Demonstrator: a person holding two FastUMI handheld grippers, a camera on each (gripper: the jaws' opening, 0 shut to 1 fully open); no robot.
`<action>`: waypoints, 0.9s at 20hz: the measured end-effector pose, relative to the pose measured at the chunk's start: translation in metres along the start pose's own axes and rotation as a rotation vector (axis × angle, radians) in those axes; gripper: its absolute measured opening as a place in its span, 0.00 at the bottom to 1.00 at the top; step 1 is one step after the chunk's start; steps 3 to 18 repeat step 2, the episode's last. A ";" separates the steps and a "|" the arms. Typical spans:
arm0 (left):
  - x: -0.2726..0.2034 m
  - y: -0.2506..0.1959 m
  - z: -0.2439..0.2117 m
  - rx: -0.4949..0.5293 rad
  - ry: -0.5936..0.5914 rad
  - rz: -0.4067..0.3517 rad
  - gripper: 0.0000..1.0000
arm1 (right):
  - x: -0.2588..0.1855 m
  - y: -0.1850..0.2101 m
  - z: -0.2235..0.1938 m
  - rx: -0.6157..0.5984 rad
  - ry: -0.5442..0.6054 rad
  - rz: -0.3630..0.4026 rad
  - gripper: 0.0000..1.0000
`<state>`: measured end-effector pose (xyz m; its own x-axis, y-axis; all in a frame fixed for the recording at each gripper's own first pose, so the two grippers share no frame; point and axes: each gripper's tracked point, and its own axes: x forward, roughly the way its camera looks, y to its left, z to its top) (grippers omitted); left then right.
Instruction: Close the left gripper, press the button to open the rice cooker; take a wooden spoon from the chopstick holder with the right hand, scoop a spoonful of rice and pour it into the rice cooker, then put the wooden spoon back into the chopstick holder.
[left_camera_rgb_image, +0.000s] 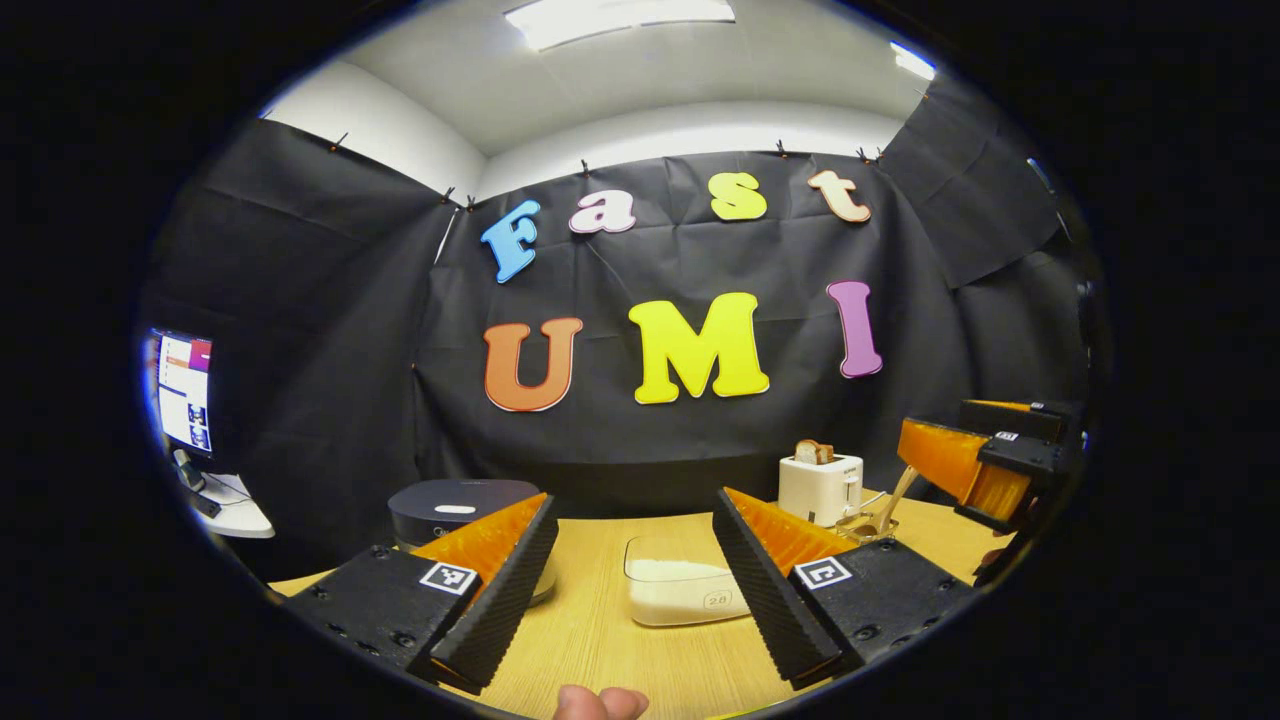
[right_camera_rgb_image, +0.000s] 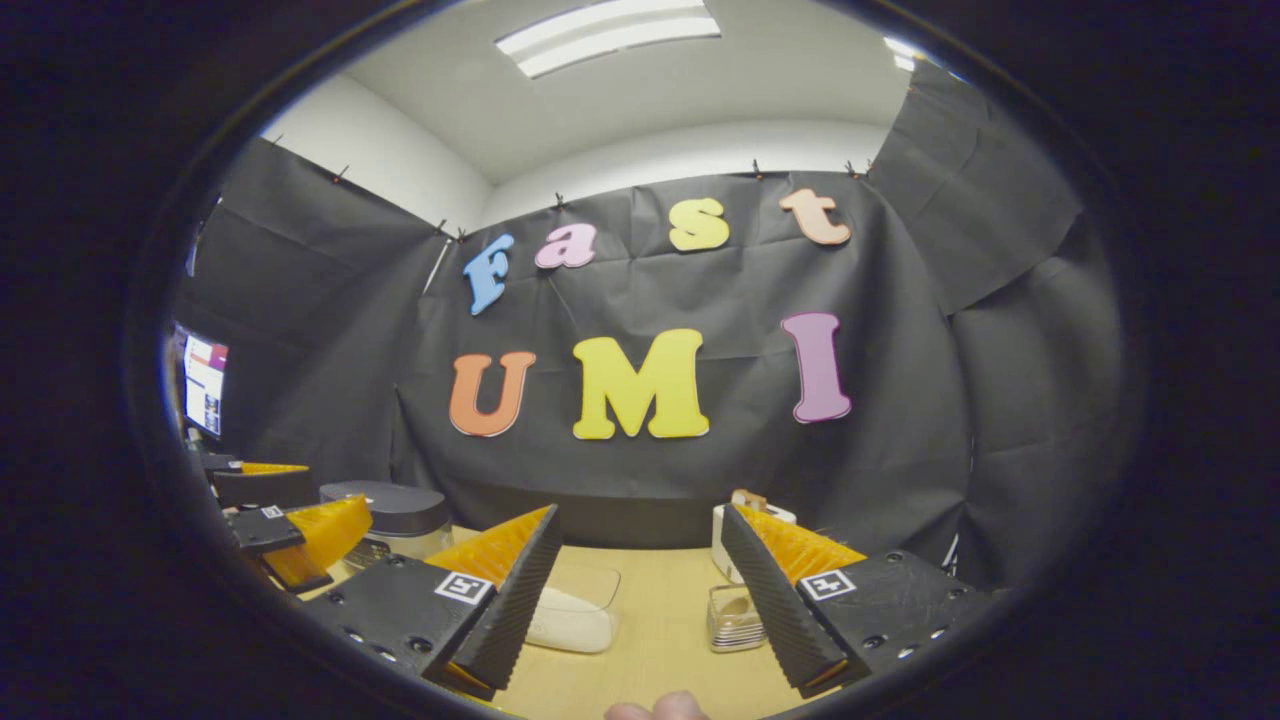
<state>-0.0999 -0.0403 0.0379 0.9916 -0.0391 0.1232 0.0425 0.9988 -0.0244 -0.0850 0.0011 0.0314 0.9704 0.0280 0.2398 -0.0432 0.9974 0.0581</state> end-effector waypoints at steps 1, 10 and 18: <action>-0.001 0.001 -0.001 0.010 0.009 -0.007 0.99 | 0.000 0.006 0.001 0.004 -0.002 0.007 0.92; -0.002 0.004 0.003 0.007 -0.006 0.004 0.99 | 0.000 0.011 0.002 0.010 -0.002 0.012 0.95; -0.002 0.004 0.003 0.007 -0.006 0.004 0.99 | 0.000 0.011 0.002 0.010 -0.002 0.012 0.95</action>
